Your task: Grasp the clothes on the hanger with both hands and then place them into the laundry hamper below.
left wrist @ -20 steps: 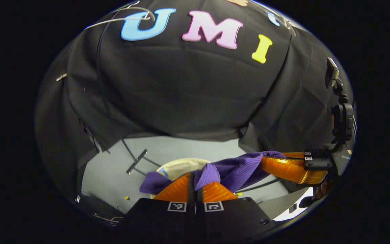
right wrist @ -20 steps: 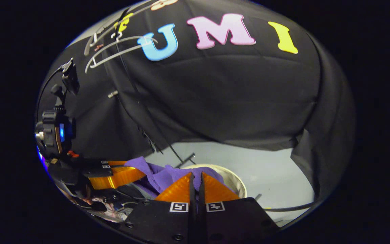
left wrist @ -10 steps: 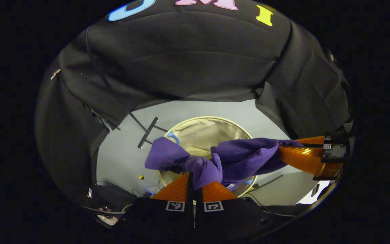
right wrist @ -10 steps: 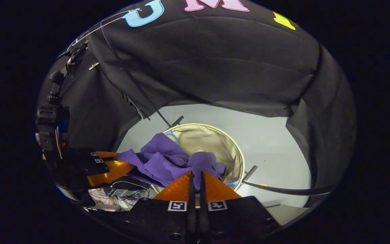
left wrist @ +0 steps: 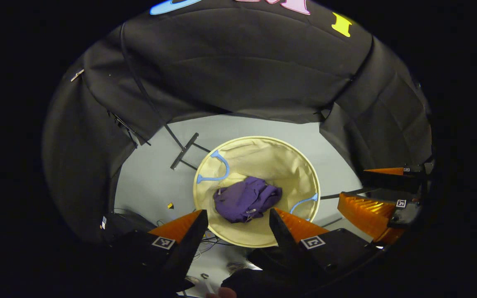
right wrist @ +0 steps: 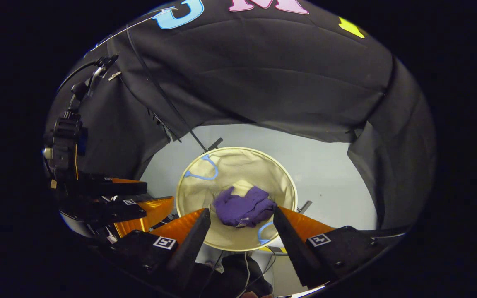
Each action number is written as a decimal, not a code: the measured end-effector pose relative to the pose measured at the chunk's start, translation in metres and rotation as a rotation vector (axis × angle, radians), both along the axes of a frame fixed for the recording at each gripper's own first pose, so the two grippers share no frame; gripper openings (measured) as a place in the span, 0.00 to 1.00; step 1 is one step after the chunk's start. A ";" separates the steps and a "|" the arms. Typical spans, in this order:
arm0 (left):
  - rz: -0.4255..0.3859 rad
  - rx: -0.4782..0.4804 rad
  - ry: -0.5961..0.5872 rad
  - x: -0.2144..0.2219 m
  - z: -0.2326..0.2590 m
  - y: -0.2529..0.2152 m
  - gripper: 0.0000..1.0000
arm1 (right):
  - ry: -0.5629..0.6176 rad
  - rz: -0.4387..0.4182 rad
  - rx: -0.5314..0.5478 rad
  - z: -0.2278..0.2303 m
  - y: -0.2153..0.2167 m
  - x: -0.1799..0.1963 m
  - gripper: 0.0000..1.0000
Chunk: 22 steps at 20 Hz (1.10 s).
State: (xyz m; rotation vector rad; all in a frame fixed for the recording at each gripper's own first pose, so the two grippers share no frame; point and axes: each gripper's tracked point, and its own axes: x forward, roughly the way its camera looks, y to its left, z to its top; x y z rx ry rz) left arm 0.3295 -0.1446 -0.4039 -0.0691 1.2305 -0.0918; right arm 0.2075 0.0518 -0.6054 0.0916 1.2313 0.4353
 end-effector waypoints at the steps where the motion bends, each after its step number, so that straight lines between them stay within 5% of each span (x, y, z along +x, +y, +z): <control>1: 0.003 0.000 -0.005 0.001 0.002 0.001 0.94 | -0.009 -0.003 0.000 0.001 0.000 0.002 0.99; 8: 0.021 -0.030 -0.113 -0.008 0.052 0.009 0.94 | -0.109 -0.057 0.010 0.067 0.004 -0.001 0.99; 22: 0.058 -0.031 -0.667 -0.051 0.315 0.065 0.94 | -0.550 -0.254 0.036 0.318 -0.008 -0.008 0.99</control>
